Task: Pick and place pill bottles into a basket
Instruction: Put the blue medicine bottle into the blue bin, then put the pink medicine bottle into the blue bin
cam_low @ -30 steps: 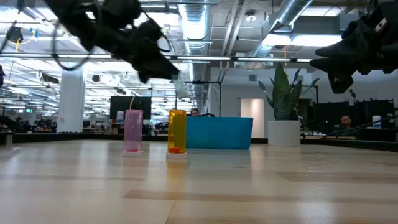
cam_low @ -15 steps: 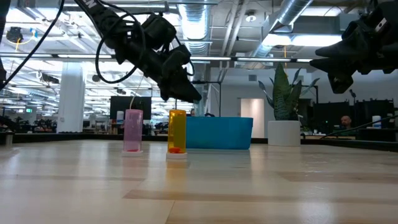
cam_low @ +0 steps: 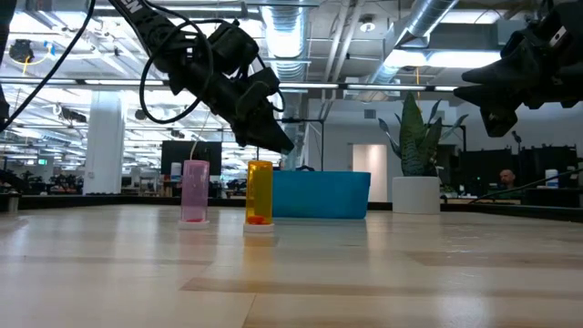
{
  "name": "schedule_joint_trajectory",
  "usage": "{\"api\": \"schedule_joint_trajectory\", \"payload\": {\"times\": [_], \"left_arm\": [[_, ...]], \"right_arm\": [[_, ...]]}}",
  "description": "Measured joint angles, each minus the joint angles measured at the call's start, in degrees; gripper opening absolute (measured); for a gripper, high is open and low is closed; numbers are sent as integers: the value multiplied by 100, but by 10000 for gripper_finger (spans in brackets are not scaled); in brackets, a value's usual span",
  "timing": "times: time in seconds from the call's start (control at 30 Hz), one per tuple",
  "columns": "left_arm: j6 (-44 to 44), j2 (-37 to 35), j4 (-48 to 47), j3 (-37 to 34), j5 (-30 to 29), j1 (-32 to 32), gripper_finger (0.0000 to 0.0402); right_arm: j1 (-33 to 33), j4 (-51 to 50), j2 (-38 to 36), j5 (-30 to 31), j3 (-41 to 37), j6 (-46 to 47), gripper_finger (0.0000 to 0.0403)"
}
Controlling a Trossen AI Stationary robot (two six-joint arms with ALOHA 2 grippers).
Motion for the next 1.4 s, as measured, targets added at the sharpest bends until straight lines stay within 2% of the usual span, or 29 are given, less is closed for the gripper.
{"api": "schedule_joint_trajectory", "payload": {"times": [0.13,0.27,0.43,0.63,0.87,1.0,1.13,1.27,1.4], "left_arm": [[-89,0,-6,-2,70,3,135],[-156,-12,-99,-3,407,-2,147],[-103,-319,-525,-11,446,-199,139],[309,-1089,-1740,-11,501,-732,112],[274,-1539,-3120,-9,1098,-1612,107],[209,-1515,-3601,-9,961,-2225,118],[67,-1495,-3600,-11,654,-2688,133],[46,-1494,-3450,-63,187,-2887,149],[-98,-1495,-3076,-331,121,-2907,162]], "right_arm": [[0,0,0,0,0,0,129],[0,-1,0,-1,0,0,129],[0,-1,2,-2,0,0,129],[0,0,0,-2,0,0,129],[0,1,0,-2,0,0,129],[0,-1,0,-2,0,0,129],[0,-1,0,-2,0,0,129],[0,0,1,-2,0,0,129],[0,-1,0,-2,0,0,129]]}}
